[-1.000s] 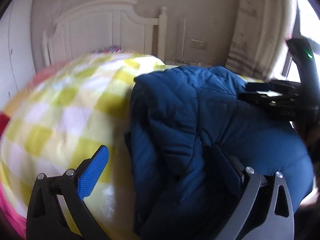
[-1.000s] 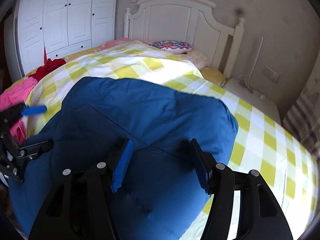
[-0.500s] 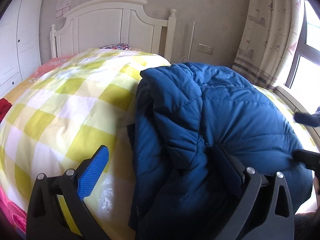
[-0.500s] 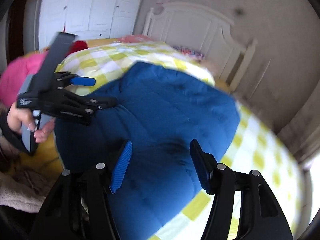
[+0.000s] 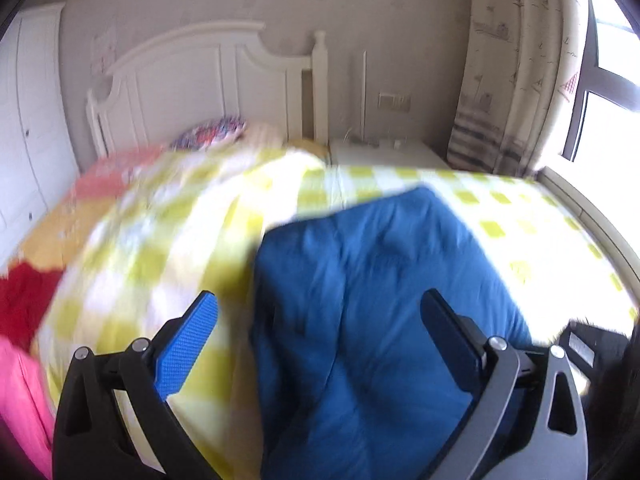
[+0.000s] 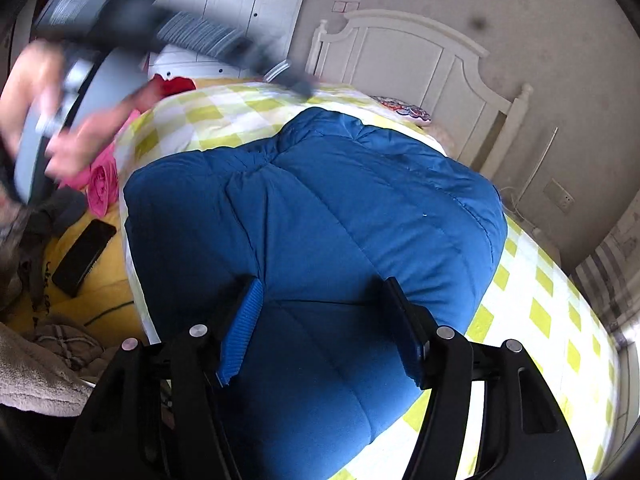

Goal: Fold large clothes

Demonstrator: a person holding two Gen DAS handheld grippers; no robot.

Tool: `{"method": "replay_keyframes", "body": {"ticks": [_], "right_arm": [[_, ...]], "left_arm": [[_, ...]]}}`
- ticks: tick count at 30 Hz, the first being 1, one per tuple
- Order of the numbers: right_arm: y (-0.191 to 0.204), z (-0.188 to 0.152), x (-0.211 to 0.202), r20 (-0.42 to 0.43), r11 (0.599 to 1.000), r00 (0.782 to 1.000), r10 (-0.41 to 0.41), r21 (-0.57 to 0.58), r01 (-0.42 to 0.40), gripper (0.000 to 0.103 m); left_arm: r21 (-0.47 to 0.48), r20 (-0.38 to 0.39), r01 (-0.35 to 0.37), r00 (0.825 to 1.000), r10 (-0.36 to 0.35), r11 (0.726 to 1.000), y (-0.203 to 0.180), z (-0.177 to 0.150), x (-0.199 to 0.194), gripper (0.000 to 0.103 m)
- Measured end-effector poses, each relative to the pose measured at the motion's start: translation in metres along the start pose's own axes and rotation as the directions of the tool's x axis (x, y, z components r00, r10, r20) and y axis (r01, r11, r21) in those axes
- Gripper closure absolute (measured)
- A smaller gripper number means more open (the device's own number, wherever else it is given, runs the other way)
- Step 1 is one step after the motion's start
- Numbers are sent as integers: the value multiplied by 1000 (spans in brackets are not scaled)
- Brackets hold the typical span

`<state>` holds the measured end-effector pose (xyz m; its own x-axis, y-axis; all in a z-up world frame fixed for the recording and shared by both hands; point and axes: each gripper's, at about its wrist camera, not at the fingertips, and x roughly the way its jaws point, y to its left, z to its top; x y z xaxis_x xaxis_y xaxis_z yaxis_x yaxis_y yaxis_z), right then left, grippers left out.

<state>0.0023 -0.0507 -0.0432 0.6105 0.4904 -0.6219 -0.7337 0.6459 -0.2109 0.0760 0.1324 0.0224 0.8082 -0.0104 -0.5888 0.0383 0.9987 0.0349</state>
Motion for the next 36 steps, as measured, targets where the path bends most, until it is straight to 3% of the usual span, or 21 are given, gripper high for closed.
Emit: {"method": "replay_keyframes", "body": {"ticks": [2,3,5,6,7,9,12,17,23,27,28,30,32,36], "right_arm": [[0,-2,-2,9,1000,1000,-1,4,1,43],[2,-2,-1,10,1000,1000,-3,3,3,43],[3,-2,-1,16,1000,1000,-2,2,2,43],[3,-3,-2,24,1000,1000,3,7,-3,43],[2,-5,-4,38,1000,999,12,17,-13,43],[-1,-5,-9,68,998,997,39,36,-41,43],[-15,0,-16,82,994,992,99,45,-103,43],[-90,24,-14,128,978,990,-53,206,26,43],[-182,73,64,37,926,993,-108,367,87,44],[-210,90,117,-12,887,993,-121,448,113,44],[-211,88,138,-49,890,992,-115,438,125,44],[-203,77,192,-187,911,982,-6,404,82,44],[-206,74,199,-194,898,981,17,434,70,43],[-198,91,191,-261,934,965,-34,335,124,44]], "left_arm": [[5,-37,-20,999,20,1000,-6,19,29,2],[7,-72,-85,994,85,996,-8,25,55,2],[9,-149,-146,978,146,989,-6,20,99,2],[12,-206,-152,967,152,988,-4,14,119,2],[-26,-251,-91,964,82,995,2,6,138,2],[-114,-247,-55,969,26,992,18,0,140,2],[-136,-220,-76,975,45,988,24,-7,134,2],[-144,-199,-98,978,68,985,24,-10,130,2],[-126,-184,-122,978,98,984,18,-10,126,2],[-134,-188,-113,978,87,984,20,-10,128,2],[-135,-188,-113,978,87,984,20,-10,128,2],[-148,-186,-126,978,97,981,24,-10,129,2],[-173,-197,-102,978,67,980,29,-12,132,2],[-176,-194,-94,979,59,980,29,-12,132,2]]}}
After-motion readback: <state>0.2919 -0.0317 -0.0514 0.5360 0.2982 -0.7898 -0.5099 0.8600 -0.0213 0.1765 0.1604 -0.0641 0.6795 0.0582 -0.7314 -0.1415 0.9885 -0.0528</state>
